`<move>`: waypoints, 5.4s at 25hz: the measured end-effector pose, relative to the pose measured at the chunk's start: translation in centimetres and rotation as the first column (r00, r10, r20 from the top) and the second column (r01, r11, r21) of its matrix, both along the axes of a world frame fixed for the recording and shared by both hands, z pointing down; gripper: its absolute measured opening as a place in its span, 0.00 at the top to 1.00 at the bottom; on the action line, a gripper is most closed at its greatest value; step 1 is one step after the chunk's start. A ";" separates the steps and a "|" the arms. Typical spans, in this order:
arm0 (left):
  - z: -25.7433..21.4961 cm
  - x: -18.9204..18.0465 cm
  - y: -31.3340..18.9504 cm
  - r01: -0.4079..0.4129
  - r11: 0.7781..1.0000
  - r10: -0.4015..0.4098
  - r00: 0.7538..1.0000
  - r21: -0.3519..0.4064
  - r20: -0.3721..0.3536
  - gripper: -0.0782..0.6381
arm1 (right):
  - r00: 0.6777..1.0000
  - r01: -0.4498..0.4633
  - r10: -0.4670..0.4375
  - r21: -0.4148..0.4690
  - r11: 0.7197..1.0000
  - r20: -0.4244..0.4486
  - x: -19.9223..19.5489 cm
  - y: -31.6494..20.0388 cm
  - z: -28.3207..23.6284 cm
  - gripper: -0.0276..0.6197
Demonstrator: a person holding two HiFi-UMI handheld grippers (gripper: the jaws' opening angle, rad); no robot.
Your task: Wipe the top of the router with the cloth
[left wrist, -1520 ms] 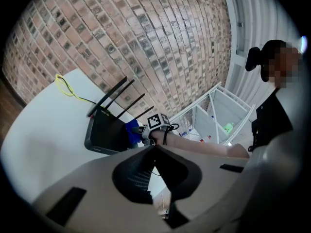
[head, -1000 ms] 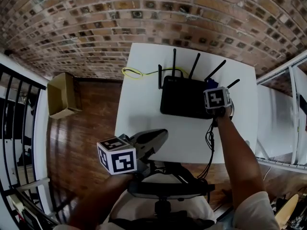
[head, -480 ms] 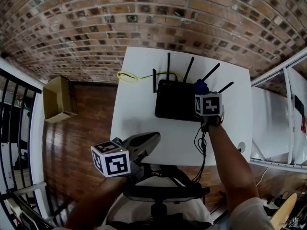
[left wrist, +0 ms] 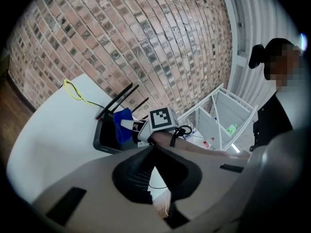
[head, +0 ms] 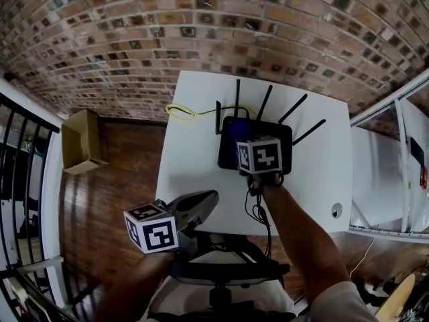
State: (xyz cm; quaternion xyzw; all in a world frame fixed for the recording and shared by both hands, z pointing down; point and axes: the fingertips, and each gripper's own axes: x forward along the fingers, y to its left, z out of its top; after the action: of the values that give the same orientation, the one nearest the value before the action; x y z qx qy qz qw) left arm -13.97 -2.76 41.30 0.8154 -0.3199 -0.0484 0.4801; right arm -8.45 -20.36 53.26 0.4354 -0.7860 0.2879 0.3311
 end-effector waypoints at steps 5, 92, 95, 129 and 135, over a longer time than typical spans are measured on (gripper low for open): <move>0.0 -0.7 0.6 0.010 1.000 -0.010 1.000 0.005 0.012 0.88 | 0.996 0.084 -0.084 -0.039 0.996 0.008 -4.4 2.6 1.0 0.79; 0.4 13.2 -0.2 0.077 0.996 -0.070 0.990 -0.048 0.126 0.88 | 0.913 0.254 -0.226 0.039 0.967 -0.340 25.5 -0.5 7.1 0.79; 0.3 13.2 -0.3 0.071 0.996 -0.065 0.990 -0.048 0.122 0.88 | 0.891 0.327 -0.287 0.060 0.943 -0.351 24.5 -0.4 6.9 0.79; 0.2 6.8 0.0 -0.097 0.995 0.098 0.995 -0.037 0.033 0.88 | 0.871 0.345 -0.320 0.000 0.939 -0.373 20.5 10.6 6.5 0.79; 0.6 6.0 -0.5 -0.129 0.991 0.130 0.991 -0.036 0.030 0.88 | 0.900 0.296 -0.280 -0.003 0.955 -0.335 19.9 11.1 6.6 0.79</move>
State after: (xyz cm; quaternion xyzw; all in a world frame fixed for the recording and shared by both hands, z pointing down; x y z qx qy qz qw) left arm -7.98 -3.26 41.86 0.8268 -0.2747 0.0017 0.4909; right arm 11.49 -9.23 59.88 0.3646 -0.7814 0.1396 0.4868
